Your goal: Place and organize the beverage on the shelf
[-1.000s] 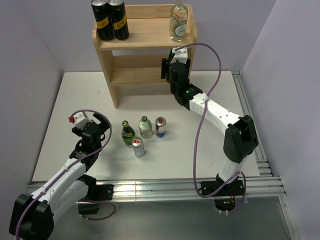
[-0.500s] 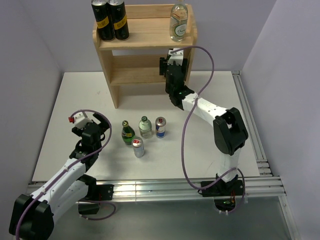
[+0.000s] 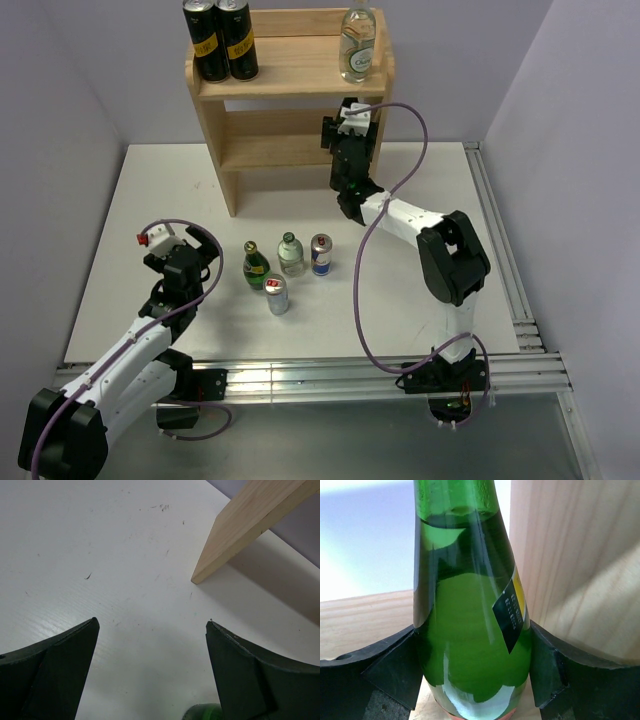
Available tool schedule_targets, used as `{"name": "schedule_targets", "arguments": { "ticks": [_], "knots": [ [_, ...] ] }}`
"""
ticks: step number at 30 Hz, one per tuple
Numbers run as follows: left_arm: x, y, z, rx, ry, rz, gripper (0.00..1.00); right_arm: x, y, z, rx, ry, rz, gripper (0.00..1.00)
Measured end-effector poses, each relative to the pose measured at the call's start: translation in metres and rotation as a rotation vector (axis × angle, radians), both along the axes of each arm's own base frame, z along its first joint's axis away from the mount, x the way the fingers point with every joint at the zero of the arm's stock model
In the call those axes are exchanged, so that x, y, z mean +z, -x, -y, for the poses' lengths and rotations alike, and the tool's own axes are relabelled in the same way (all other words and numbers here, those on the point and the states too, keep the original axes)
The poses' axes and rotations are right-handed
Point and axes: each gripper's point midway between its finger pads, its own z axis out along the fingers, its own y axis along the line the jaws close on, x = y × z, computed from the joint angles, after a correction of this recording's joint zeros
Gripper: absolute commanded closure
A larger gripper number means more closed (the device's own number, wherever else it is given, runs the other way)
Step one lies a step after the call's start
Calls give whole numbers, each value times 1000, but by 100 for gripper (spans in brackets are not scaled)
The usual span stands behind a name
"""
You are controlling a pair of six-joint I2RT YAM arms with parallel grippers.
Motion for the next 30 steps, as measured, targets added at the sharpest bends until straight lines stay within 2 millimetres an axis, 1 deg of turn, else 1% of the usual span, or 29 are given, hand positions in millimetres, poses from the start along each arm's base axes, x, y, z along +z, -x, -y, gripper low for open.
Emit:
{"name": "schedule_targets", "arguments": {
  "ticks": [3,4,6,7,8,9,15,19,24,30],
  "knots": [
    [0,0,0,0,1,2,5,-2,2,3,-9,-17,15,99],
    [1,0,0,0,1,2,5,-2,3,3,-9,-20,18,72],
    [1,0,0,0,2,3,5,-2,4,3,-6,-24,20,44],
    [1,0,0,1,2,3,5,-2,5,4,-6,-25,20,15],
    [1,0,0,1,2,3,5,-2,6,5,-7,-29,20,3],
    [1,0,0,1,2,2,5,-4,7,4,3,-24,13,0],
    [1,1,-1,4,1,1,5,-27,12,4,1,2,-48,0],
    [1,2,-2,8,-1,0,5,-32,16,5,5,8,-68,0],
    [1,2,-2,8,-1,0,5,-29,27,7,9,4,-80,0],
    [1,2,-2,9,-1,1,5,-16,47,9,28,-23,-86,0]
  ]
}}
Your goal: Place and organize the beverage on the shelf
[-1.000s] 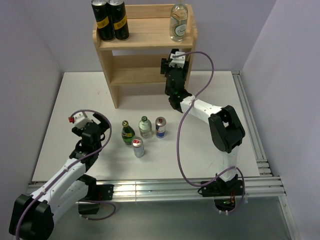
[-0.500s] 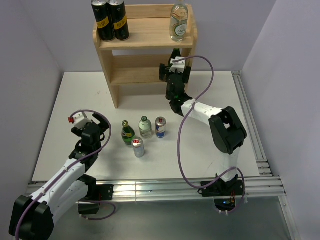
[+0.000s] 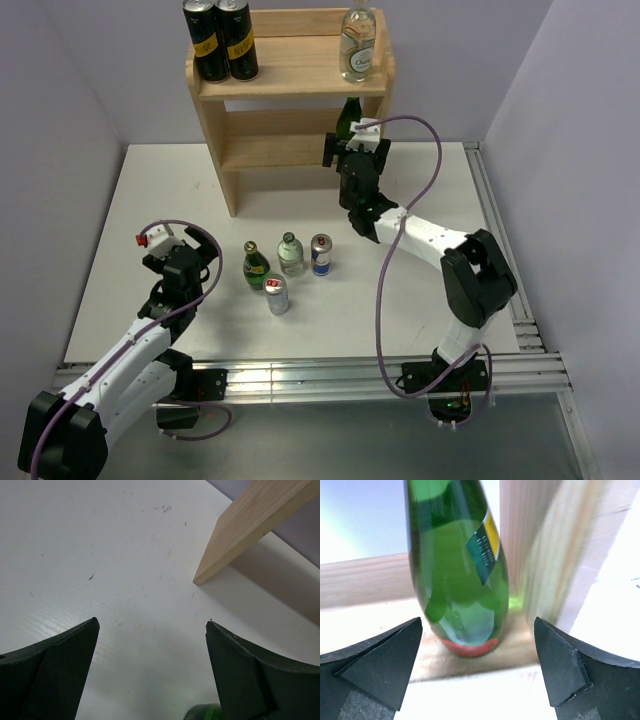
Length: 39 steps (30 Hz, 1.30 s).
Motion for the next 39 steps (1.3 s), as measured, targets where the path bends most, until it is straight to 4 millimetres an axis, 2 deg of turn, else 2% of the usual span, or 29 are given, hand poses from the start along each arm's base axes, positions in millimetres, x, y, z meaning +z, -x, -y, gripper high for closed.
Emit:
{"name": "schedule_targets", "arguments": {
  "ticks": [7,11,14,17,21,23,25,28,31,39],
  "knots": [
    [1,0,0,1,1,2,5,17,29,3,37,-48,-9,0],
    [1,0,0,1,1,2,5,14,51,4,79,-77,-43,0],
    [1,0,0,1,1,2,5,5,83,2,112,-92,-77,0],
    [1,0,0,1,1,2,5,-5,128,-20,194,-109,-101,0],
    [1,0,0,0,1,2,5,-36,200,-57,366,-140,-171,0],
    [1,0,0,0,1,2,5,-58,225,-64,431,-171,-219,0],
    [0,0,0,0,1,2,5,-84,242,-59,456,-198,-273,0],
    [0,0,0,0,1,2,5,-124,255,-51,454,-203,-354,0],
    [0,0,0,0,1,2,6,-154,261,-48,447,-190,-419,0],
    [0,0,0,0,1,0,5,-191,256,-62,440,-156,-501,0]
  ]
}}
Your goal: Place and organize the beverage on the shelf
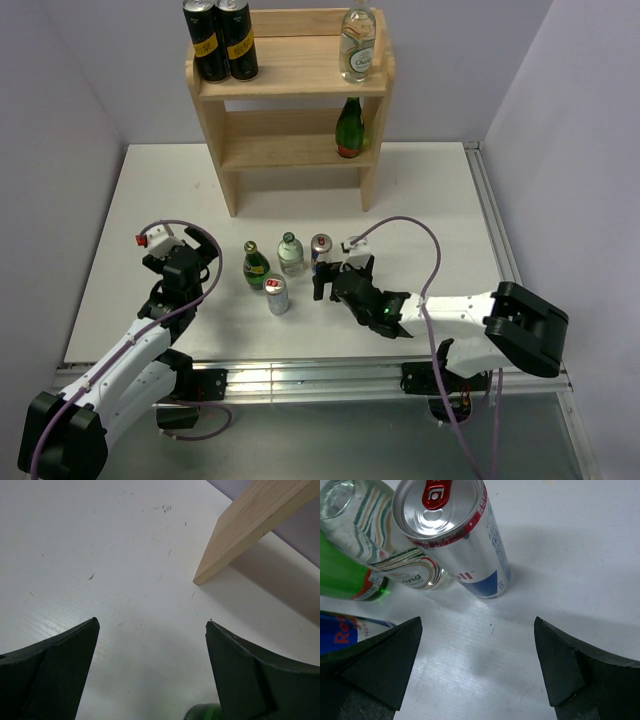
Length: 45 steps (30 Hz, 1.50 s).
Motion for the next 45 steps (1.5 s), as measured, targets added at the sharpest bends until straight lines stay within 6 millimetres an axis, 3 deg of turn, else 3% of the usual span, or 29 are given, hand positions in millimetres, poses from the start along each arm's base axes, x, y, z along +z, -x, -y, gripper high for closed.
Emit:
{"name": "schedule_targets", "arguments": {
  "ticks": [6,18,21,24,25,27,29,30,31,37,39,41,45],
  "knots": [
    [0,0,0,0,0,-1,5,-9,-23,-7,-37,-1,-5,0],
    [0,0,0,0,0,-1,5,-7,-78,-14,-113,-42,37,0],
    [0,0,0,0,0,-1,5,-9,-86,-16,-121,-50,44,5],
    [0,0,0,0,0,-1,5,-14,-89,-18,-118,-52,45,19],
    [0,0,0,0,0,0,5,-16,-89,-18,-117,-50,45,31],
    [0,0,0,0,0,-1,5,-17,-91,-20,-114,-47,52,44],
    [0,0,0,0,0,-1,5,-15,-96,-18,-123,-44,69,68],
    [0,0,0,0,0,-1,5,-15,-98,-19,-127,-48,71,85],
    [0,0,0,0,0,0,5,-15,-99,-18,-127,-42,73,92],
    [0,0,0,0,0,-1,5,-11,-99,-16,-118,25,62,97],
    [0,0,0,0,0,-1,5,-1,-98,-15,-119,60,70,98],
    [0,0,0,0,0,0,5,22,-100,-18,-116,81,95,100],
    [0,0,0,0,0,0,5,110,-114,-47,-89,35,210,100]
  ]
}}
